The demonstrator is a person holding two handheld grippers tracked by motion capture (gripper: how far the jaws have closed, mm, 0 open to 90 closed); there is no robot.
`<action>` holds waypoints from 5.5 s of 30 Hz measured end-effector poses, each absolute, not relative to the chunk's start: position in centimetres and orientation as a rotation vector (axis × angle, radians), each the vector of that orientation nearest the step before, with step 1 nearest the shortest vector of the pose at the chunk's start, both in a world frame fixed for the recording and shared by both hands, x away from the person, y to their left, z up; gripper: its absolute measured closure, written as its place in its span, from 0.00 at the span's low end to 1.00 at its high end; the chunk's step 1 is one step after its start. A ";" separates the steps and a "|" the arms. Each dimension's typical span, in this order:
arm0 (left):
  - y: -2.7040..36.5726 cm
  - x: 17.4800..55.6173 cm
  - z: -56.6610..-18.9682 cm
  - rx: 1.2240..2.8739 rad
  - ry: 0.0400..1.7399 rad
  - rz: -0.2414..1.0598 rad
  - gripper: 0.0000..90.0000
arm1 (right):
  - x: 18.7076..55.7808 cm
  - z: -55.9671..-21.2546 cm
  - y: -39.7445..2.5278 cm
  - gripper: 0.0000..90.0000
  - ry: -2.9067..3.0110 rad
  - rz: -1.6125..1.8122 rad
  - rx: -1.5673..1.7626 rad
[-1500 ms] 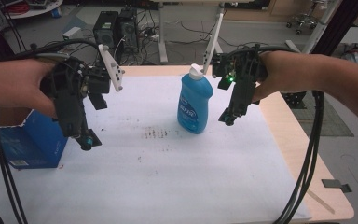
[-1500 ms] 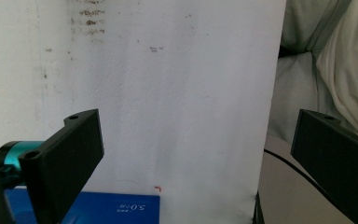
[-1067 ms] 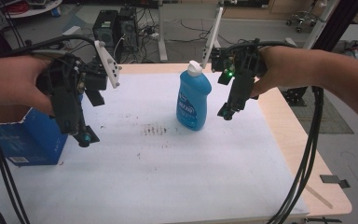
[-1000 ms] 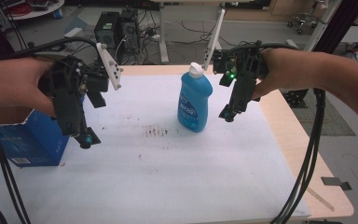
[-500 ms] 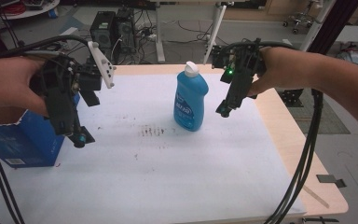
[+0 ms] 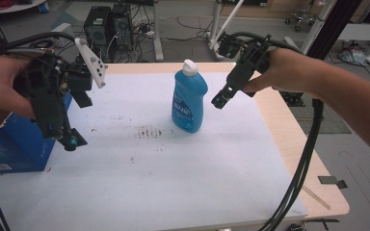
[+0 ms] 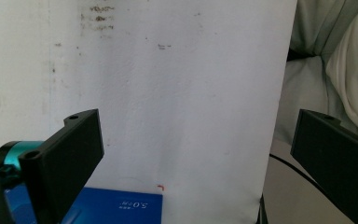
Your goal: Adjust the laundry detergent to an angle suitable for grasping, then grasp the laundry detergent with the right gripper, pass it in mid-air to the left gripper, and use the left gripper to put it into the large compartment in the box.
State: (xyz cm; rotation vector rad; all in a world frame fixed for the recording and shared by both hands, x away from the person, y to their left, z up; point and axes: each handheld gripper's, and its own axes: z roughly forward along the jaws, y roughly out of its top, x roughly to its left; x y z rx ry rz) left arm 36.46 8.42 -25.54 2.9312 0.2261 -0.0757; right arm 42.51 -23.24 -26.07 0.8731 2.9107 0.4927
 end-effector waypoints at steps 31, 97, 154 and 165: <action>8.5 36.8 -26.4 2.935 0.221 -0.100 0.03 | 43.2 -30.8 -23.0 0.02 2.715 0.773 1.041; 8.9 37.2 -27.4 2.936 0.281 -0.114 0.03 | 44.6 -36.7 -22.6 0.02 2.554 1.108 1.025; 9.1 37.4 -27.5 2.943 0.291 -0.122 0.03 | 45.1 -40.0 -22.0 0.26 2.404 1.373 0.939; 9.1 37.4 -27.5 2.940 0.292 -0.124 0.03 | 45.2 -40.2 -22.0 0.35 2.397 1.398 0.923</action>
